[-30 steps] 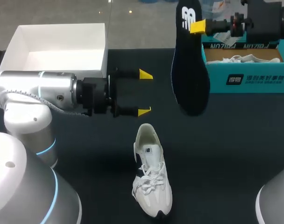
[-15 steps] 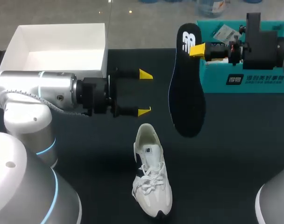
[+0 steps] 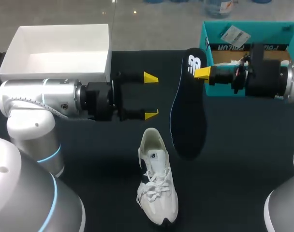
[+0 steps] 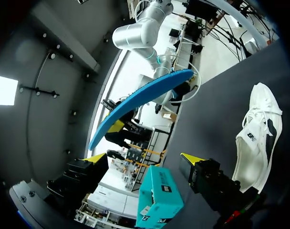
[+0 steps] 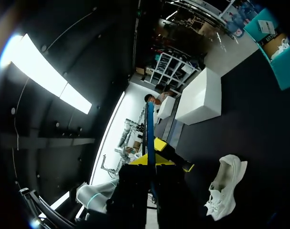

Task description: Take the shoe out of the shoebox, open the shoe tongue, remove and reinsert the insole, then place the shoe into the shoebox

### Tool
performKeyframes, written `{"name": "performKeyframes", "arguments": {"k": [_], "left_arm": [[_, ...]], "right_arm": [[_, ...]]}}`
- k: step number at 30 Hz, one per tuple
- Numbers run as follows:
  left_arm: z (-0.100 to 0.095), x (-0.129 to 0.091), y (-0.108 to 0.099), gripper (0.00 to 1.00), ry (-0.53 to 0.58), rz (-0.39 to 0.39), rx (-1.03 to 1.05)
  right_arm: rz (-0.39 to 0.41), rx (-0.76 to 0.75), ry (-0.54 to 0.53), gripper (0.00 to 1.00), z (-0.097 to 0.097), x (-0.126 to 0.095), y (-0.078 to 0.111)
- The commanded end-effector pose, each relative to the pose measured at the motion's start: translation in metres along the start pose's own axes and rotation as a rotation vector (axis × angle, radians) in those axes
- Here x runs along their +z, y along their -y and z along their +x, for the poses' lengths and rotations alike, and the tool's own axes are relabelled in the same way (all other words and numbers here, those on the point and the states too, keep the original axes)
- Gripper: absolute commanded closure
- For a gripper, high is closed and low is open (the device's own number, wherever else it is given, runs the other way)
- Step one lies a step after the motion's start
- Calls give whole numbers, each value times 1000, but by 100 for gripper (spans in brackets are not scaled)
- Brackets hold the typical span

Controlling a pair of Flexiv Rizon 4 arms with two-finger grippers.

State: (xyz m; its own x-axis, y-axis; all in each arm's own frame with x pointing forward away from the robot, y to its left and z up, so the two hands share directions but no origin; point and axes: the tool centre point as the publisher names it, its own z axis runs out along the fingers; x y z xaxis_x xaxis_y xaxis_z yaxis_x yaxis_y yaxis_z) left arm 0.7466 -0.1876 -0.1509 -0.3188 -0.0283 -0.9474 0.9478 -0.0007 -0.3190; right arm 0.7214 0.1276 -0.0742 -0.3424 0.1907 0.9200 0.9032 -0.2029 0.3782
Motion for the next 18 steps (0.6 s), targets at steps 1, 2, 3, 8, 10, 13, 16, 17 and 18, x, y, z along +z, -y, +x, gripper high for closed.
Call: {"name": "performKeyframes", "arguments": {"k": [1,2,3,8,10,13,16,17,18], "left_arm": [[-1,4,0,0,2,2,37],[-2,4,0,0,1,2,47],[-3,4,1,0,4,5,49],[-10,5,6,0,13,6,110],[-12,5,7,0,19,6,125],[-13,4,9,0,25,7,155],[-13,4,10,0,28,7,169],[-13,4,11,0,30,4,178],[-13,4,11,0,30,1,181]], "right_arm": [[5,11,-5,100,-7,6,0],[9,14,-6,100,-9,6,-1],[17,22,-3,100,-10,6,-1],[48,48,-2,100,-19,9,-5],[66,60,-8,100,-23,14,-7],[92,81,-19,100,-27,24,-11],[122,100,-25,100,-30,34,-13],[127,110,-32,100,-31,37,-13],[135,117,-33,100,-32,40,-13]]}}
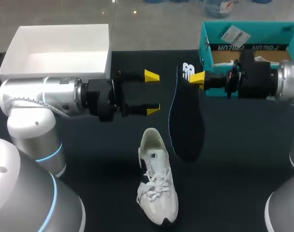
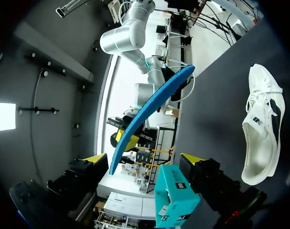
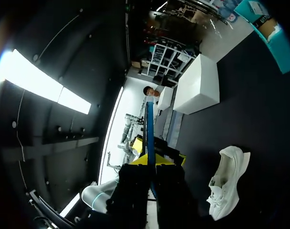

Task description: Take the shoe out of the shoebox, open the shoe tongue, remove and reinsert the insole, then place the shoe into the shoebox

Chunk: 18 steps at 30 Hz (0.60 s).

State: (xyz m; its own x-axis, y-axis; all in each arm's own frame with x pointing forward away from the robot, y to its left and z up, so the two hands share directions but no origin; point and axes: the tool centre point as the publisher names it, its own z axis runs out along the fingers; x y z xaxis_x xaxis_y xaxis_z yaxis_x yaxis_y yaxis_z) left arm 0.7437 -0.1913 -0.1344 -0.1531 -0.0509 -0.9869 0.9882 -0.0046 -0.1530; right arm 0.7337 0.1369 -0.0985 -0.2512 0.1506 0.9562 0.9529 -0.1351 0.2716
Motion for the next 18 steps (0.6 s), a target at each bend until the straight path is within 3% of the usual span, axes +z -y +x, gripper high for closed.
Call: {"name": "performKeyframes", "arguments": {"k": [1,18], "left_arm": [[0,-1,4,0,7,-9,13],[1,2,14,0,-21,-43,131]], "right_arm": [[50,17,-10,100,-7,26,-16],[90,92,51,100,-7,45,-22]]}}
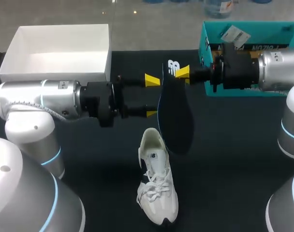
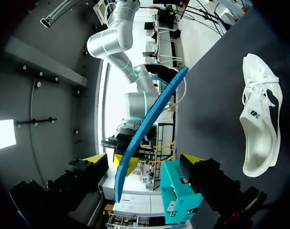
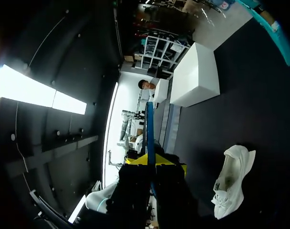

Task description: Take the shoe out of the shoebox, open the shoe tongue, remove and reinsert the insole, then place the shoe into the shoebox

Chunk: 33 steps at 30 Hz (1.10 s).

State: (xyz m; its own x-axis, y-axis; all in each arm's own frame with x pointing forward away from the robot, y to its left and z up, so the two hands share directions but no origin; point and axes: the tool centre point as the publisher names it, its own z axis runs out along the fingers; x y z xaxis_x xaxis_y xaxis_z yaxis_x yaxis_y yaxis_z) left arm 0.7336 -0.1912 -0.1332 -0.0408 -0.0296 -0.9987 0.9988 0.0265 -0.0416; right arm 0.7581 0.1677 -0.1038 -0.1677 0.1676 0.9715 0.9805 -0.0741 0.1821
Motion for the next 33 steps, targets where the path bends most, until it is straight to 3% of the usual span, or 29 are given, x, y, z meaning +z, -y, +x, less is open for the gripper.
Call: {"name": "performKeyframes", "arguments": {"k": [1,13,14,16,19,32,33], "left_arm": [[0,3,5,0,-2,-17,20],[3,12,7,0,-1,-35,41],[4,12,8,5,0,-35,42],[4,13,8,53,3,-35,41],[5,13,9,100,5,-34,42],[7,10,8,100,4,-34,54],[8,10,8,100,4,-33,55]], "right_arm": [[13,10,25,100,0,12,-5],[14,9,4,100,5,27,-7],[13,9,3,100,4,28,-7],[7,9,-1,100,3,28,-7],[-1,11,-6,100,3,29,-5],[1,20,-14,99,0,32,-3],[0,22,-10,77,0,32,-3]]}}
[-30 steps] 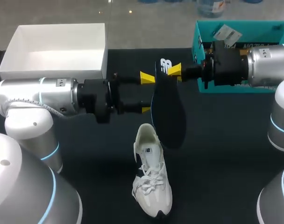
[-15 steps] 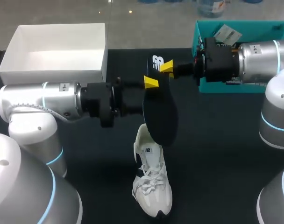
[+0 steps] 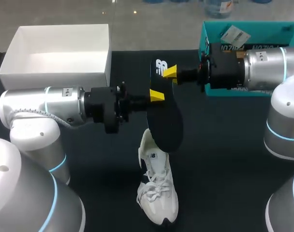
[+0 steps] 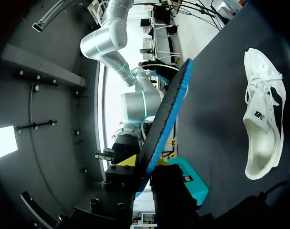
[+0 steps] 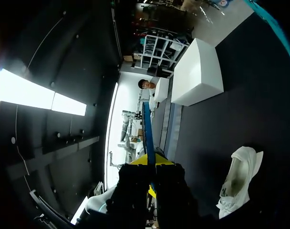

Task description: Take the shoe out of the shoebox, open the shoe tongue, remove and reinsert the insole, then place the shoe into the shoebox

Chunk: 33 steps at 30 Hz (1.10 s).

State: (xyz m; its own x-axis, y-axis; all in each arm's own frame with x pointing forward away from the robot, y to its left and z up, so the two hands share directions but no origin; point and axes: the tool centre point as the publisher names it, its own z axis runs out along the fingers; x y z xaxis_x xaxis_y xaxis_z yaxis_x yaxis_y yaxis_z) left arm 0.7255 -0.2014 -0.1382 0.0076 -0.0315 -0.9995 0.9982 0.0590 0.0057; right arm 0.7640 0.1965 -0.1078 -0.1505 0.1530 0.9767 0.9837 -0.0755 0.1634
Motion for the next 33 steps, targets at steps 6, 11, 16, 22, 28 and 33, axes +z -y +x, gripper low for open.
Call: {"name": "performKeyframes", "arguments": {"k": [6,11,16,22,28,33], "left_arm": [[3,-1,0,100,0,-2,16],[5,-2,-2,100,-17,5,17],[8,-4,-3,100,-38,12,10],[14,-7,-7,100,-62,22,-34],[19,-9,-11,100,-80,16,-65],[19,-8,-11,100,-90,12,-71]], "right_arm": [[-22,-4,17,0,-1,-1,1],[-52,-57,68,0,4,-14,1],[-55,-140,124,0,12,-31,0],[18,-252,278,0,24,-57,-1],[87,-354,484,0,35,-79,-3],[184,-428,665,0,47,-89,-7]]}}
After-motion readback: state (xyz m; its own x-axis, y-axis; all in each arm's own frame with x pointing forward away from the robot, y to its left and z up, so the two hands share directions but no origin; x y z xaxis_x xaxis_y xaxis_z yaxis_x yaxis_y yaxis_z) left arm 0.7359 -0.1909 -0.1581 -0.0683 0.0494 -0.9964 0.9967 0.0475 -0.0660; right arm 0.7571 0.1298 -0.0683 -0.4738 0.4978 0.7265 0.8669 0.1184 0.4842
